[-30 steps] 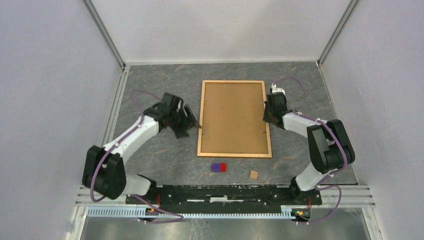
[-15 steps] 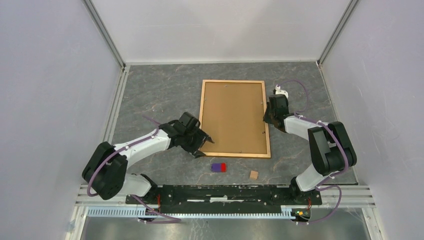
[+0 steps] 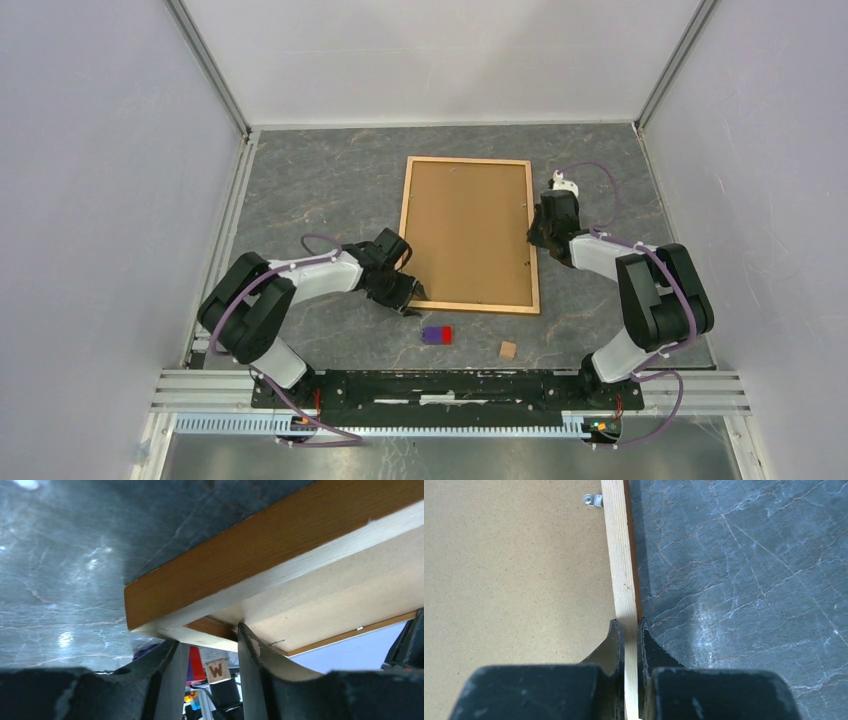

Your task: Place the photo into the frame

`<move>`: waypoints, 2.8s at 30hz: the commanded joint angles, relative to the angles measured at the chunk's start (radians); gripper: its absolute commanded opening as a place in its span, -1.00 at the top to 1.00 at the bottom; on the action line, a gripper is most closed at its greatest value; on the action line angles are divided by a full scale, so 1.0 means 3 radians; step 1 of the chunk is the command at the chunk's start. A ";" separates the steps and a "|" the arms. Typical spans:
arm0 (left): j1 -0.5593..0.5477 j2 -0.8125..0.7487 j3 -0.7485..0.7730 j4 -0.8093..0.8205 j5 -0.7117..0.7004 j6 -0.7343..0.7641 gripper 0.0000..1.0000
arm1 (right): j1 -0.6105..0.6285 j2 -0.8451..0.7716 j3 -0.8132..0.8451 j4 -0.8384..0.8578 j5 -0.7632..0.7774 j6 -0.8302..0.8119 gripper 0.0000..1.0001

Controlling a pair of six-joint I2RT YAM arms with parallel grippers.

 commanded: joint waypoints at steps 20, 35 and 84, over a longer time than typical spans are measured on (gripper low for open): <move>0.1481 0.1176 0.1865 -0.1107 -0.1394 0.3187 0.96 | 0.0517 -0.0242 -0.0794 0.0198 -0.1214 -0.0368 1.00; 0.1560 0.1666 0.2639 -0.1133 -0.0963 0.4920 0.95 | 0.0600 -0.0960 0.0167 -0.0722 -0.0411 -0.1329 -0.08; 0.1203 0.1617 0.2691 -0.1100 -0.0814 0.4924 0.96 | -0.0269 0.1447 0.2044 -0.0843 -0.0227 -0.1778 -0.15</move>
